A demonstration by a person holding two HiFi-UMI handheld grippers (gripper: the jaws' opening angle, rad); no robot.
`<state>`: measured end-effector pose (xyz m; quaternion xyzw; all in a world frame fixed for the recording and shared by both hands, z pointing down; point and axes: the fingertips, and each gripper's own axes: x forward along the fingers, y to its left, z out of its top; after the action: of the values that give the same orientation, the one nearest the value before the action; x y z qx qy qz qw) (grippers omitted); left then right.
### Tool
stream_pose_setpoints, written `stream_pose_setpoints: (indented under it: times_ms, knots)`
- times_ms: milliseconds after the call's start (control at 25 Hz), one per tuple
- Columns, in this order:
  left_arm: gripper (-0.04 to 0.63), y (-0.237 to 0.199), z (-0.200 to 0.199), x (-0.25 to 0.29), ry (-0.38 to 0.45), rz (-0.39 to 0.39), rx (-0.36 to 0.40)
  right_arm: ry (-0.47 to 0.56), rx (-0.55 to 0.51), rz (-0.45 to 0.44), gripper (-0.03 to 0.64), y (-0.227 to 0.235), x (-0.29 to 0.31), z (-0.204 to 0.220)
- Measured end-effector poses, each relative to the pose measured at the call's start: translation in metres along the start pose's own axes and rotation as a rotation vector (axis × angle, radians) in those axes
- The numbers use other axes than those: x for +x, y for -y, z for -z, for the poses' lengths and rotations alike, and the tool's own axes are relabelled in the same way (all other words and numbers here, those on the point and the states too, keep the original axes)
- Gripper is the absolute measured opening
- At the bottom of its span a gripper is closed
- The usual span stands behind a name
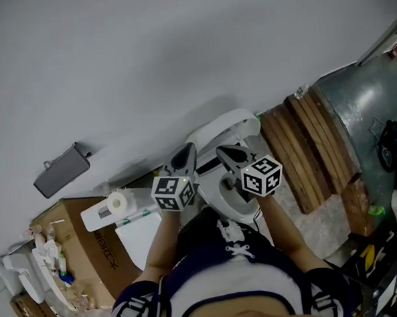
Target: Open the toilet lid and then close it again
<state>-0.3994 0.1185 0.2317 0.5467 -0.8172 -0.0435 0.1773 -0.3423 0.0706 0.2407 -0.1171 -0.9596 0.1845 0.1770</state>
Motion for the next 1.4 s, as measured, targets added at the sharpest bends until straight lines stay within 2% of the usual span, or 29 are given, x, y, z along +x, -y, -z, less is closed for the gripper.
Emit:
stream_pose_setpoints:
  times_ms: [120,280,440,560,600,640,680,720,880,1000,1080,1160,1400]
  knots:
    - [0.006,0.008,0.006,-0.004,-0.012,0.004,0.023,-0.031,-0.001,-0.037,0.009,-0.011,-0.004,0.014]
    - [0.006,0.022,0.016,-0.008,-0.041,0.042,0.052,-0.050,-0.001,0.022,0.009,0.000,-0.012,0.025]
    - [0.006,0.025,0.019,-0.012,-0.035,0.029,0.039,-0.027,0.021,0.100,0.009,0.018,-0.023,0.023]
    - [0.006,0.029,0.023,-0.012,-0.055,0.025,0.058,-0.001,0.047,0.132,0.011,0.029,-0.031,0.019]
    - [0.006,0.030,0.024,-0.013,-0.060,0.025,0.066,0.008,0.072,0.130,0.013,0.031,-0.032,0.017]
    - [0.006,0.032,0.024,-0.013,-0.063,0.025,0.071,0.018,0.109,0.119,0.045,0.032,-0.033,0.016]
    - [0.006,0.033,0.025,-0.014,-0.065,0.024,0.074,0.031,0.156,0.100,0.113,0.033,-0.034,0.014]
    - [0.006,0.034,0.026,-0.014,-0.067,0.023,0.075,0.048,0.209,0.074,0.139,0.033,-0.034,0.011]
    - [0.006,0.038,0.029,-0.016,-0.078,0.018,0.081,0.141,0.434,-0.035,0.176,0.034,-0.040,-0.001]
    - [0.006,0.042,0.030,-0.019,-0.084,0.018,0.082,0.174,0.570,-0.059,0.176,0.036,-0.044,-0.002]
    - [0.006,0.043,0.032,-0.020,-0.087,0.019,0.082,0.161,0.596,-0.027,0.175,0.040,-0.045,0.003]
    - [0.006,0.046,0.035,-0.022,-0.092,0.022,0.083,0.144,0.594,0.013,0.121,0.045,-0.048,0.011]
    - [0.006,0.059,0.044,-0.027,-0.101,0.040,0.086,0.141,0.609,0.014,0.112,0.043,-0.055,0.019]
